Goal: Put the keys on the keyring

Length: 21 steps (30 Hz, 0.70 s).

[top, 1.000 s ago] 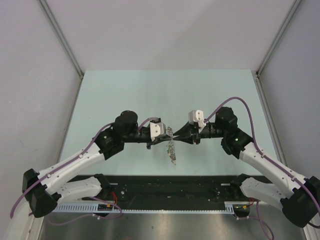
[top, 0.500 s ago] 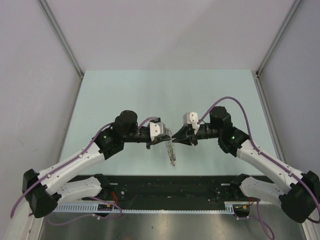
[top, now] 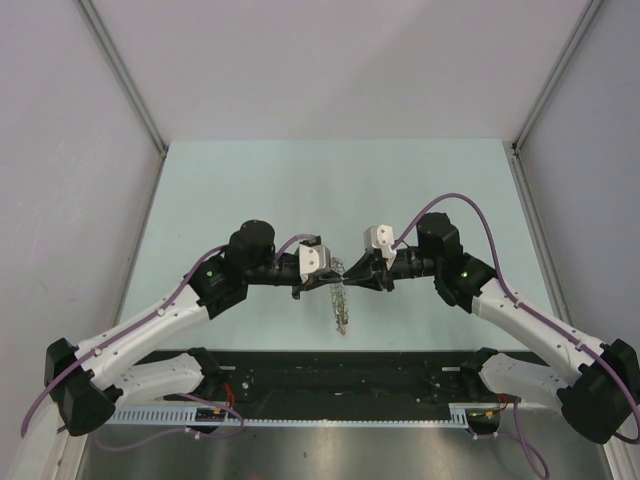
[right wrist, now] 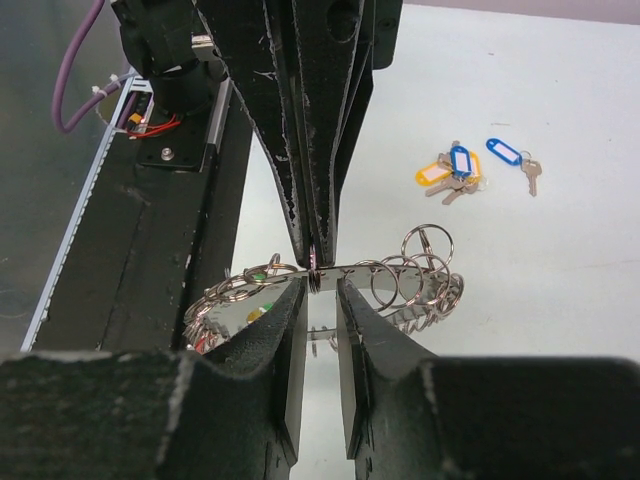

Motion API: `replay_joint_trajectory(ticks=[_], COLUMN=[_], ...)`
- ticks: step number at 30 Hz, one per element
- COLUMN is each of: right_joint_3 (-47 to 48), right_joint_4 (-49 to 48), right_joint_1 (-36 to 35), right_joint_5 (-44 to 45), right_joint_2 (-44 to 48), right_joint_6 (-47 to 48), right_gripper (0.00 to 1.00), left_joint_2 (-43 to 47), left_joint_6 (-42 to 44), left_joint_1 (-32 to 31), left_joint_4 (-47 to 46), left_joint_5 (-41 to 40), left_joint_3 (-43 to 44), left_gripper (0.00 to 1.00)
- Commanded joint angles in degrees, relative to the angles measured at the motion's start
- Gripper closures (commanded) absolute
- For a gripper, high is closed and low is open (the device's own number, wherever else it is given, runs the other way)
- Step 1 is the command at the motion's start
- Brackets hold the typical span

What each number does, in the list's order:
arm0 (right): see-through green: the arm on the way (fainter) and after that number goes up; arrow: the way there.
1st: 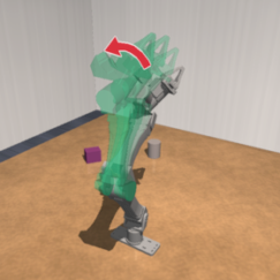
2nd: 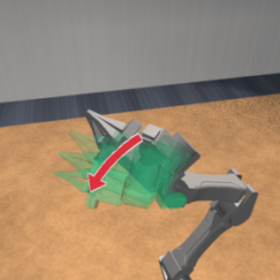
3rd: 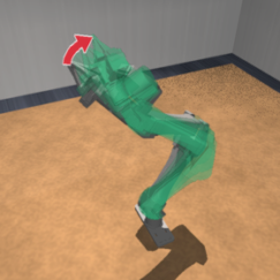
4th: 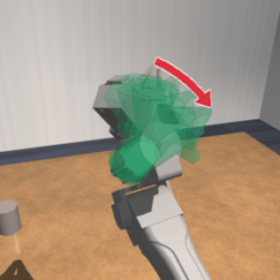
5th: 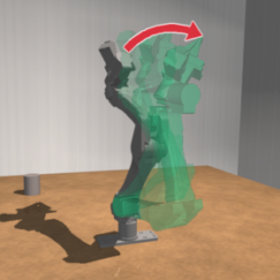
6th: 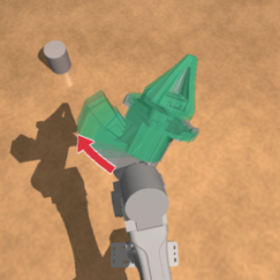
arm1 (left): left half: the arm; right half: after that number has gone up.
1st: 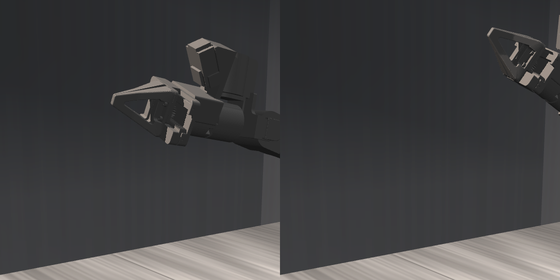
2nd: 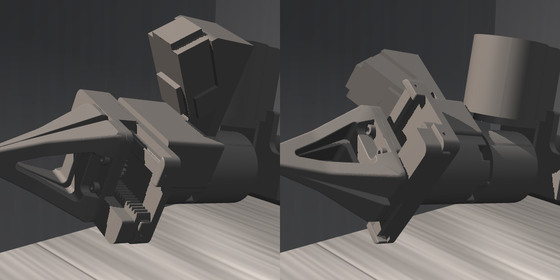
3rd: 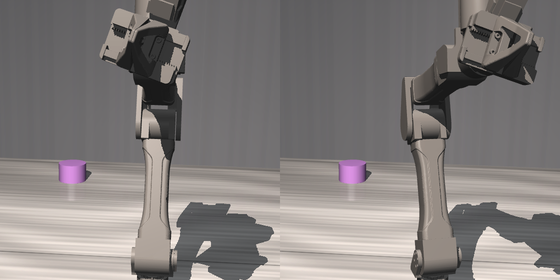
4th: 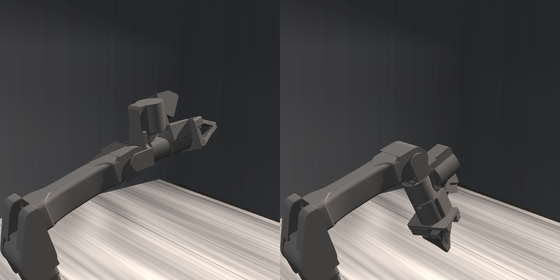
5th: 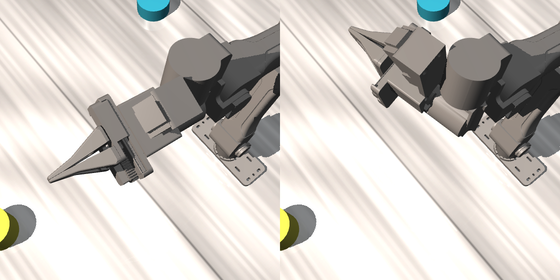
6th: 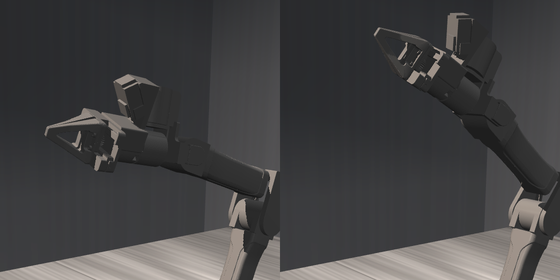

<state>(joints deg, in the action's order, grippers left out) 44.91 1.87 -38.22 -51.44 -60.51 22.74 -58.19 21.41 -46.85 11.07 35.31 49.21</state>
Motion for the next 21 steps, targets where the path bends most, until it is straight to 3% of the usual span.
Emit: replay_joint_trajectory(ticks=[1,11,16,19,21], right_joint_3=[2.82,3.08,3.35,3.35,3.43], right_joint_4=[-1.25,-1.34,-0.11,0.15,0.33], right_joint_1=[-0.72,-1.68,-2.12,-2.12,-2.12], right_joint_5=[-0.15,0.2,0.64,0.81,1.16], right_joint_2=[0.13,-0.13,-0.31,0.22,0.65], right_joint_6=[0.37,0.55,1.16,1.16,1.08], right_gripper=[0.78,0.82,0.92,1.0,1.0], left_joint_2=[0.28,0.18,0.54,0.71,0.71], left_joint_6=[-0.05,-1.63,-2.42,-2.95,-3.48], left_joint_1=[0.27,0.27,0.36,0.62,1.14], left_joint_4=[-1.75,-2.54,-3.42,-3.51,-3.6], left_joint_5=[3.1,3.62,3.36,2.66,2.31], left_joint_3=[3.35,3.44,3.17,3.17,3.26], left_gripper=[1.0,1.0,1.0,0.94,0.82])
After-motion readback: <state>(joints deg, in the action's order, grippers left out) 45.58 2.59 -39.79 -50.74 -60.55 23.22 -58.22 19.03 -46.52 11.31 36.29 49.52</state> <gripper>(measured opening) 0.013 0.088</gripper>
